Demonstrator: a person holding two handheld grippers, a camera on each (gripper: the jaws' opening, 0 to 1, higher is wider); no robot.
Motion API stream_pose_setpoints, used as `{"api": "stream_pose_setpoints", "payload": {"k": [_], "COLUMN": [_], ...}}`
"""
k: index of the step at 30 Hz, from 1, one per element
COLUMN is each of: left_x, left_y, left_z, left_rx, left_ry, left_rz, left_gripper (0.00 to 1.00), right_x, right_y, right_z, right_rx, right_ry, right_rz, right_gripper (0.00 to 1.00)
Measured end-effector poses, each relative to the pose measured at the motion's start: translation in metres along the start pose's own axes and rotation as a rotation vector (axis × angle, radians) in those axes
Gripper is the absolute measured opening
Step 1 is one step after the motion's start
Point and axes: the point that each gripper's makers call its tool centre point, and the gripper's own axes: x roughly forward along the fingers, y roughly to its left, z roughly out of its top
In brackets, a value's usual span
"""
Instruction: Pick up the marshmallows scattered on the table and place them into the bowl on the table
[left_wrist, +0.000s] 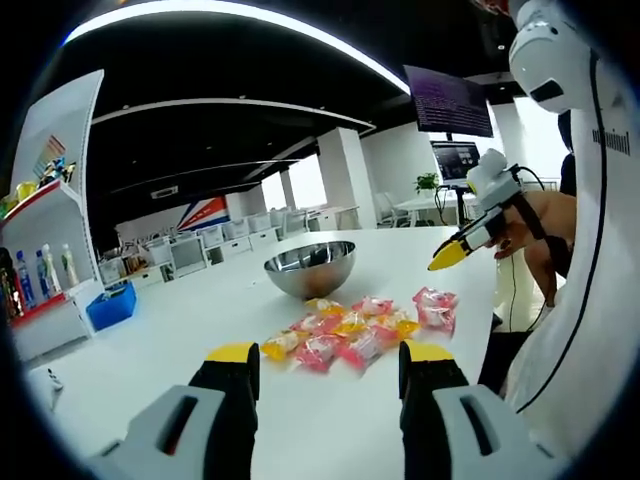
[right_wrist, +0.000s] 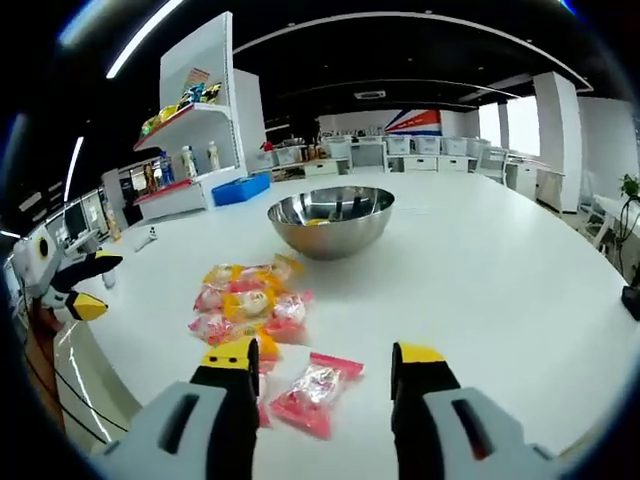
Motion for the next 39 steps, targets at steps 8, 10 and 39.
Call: {"api": "stream_pose_setpoints", "payload": {"k": [8,10,39], "left_x": [-0.002,-0.002,-0.002], "left_y": [-0.003,-0.003,-0.005], "left_z": [-0.002,-0.002,-0.007], "left_rx": [-0.007,-0.007,-0.018], "left_ry": [0.001,0.001,0.007], "left_rz": [0.001,0.001,0.01], "left_gripper": [0.57,0.56,0.56], "right_x": [0.014,0.017,0.03], "right_y": [0.006,0.006,0.005], "right_z": [-0.022,-0.027,-0.049], "right_rx": [0.004,0.0,-0.058], "right_ry": [0.064,0.08,0.147], "right_rz": [0.027,0.027,0.053], "right_gripper": [0.49,0.47,0.21]}}
